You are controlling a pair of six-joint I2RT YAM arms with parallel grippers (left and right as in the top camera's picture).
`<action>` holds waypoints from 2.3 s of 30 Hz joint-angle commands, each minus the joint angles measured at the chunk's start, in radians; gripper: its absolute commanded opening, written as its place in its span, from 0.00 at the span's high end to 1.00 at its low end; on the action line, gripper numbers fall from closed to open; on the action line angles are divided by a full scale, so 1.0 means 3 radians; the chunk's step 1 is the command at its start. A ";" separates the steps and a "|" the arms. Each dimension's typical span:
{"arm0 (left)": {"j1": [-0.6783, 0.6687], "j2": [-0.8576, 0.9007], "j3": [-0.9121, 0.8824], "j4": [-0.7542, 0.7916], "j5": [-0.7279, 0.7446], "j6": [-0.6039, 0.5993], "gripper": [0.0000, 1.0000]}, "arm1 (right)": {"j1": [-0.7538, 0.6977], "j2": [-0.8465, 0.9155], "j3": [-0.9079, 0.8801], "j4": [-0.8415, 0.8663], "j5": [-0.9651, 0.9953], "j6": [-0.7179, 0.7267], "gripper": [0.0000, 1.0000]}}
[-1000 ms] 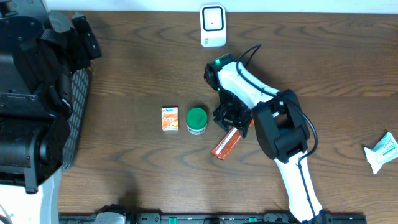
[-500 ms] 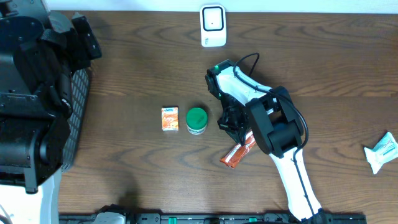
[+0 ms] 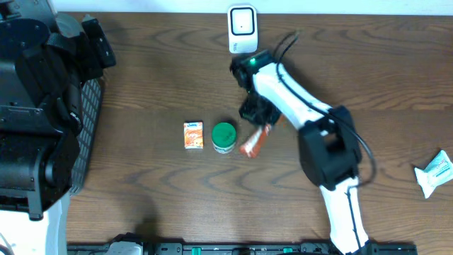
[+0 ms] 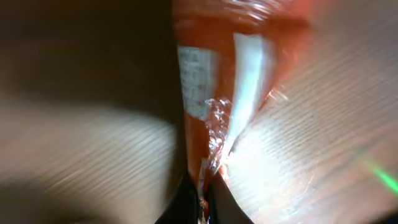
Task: Scan the item barcode
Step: 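Carry the Top bar to the white scanner and present its barcode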
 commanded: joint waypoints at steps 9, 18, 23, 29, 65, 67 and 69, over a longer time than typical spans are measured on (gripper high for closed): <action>0.0014 -0.0011 -0.0017 -0.0009 -0.0011 -0.0028 0.02 | 0.0170 -0.0996 0.0065 0.0453 0.0571 -0.0237 0.98; 0.0014 -0.0011 -0.0017 -0.0009 -0.0011 -0.0028 0.02 | 0.0212 -0.1010 0.0062 0.0805 0.0479 -0.0375 0.99; 0.0014 -0.0011 -0.0017 -0.0009 -0.0011 -0.0028 0.02 | 0.0212 -0.1010 0.0062 0.1326 0.0015 -0.0904 0.99; 0.0014 -0.0011 -0.0017 -0.0010 -0.0011 -0.0028 0.02 | 0.0217 -0.1010 0.0062 0.1876 -0.0553 -0.1255 0.99; 0.0014 -0.0011 -0.0017 -0.0009 -0.0010 -0.0029 0.02 | 0.0298 -0.1007 -0.1942 0.6610 -0.3511 -0.1662 0.99; 0.0014 -0.0011 -0.0017 -0.0010 -0.0011 -0.0029 0.02 | 0.0225 -0.1008 -0.1943 0.6795 -0.3620 -0.1659 0.99; 0.0014 -0.0011 -0.0017 -0.0010 -0.0011 -0.0028 0.02 | 0.0158 -0.1007 -0.1943 0.7051 -0.3669 -0.1579 0.99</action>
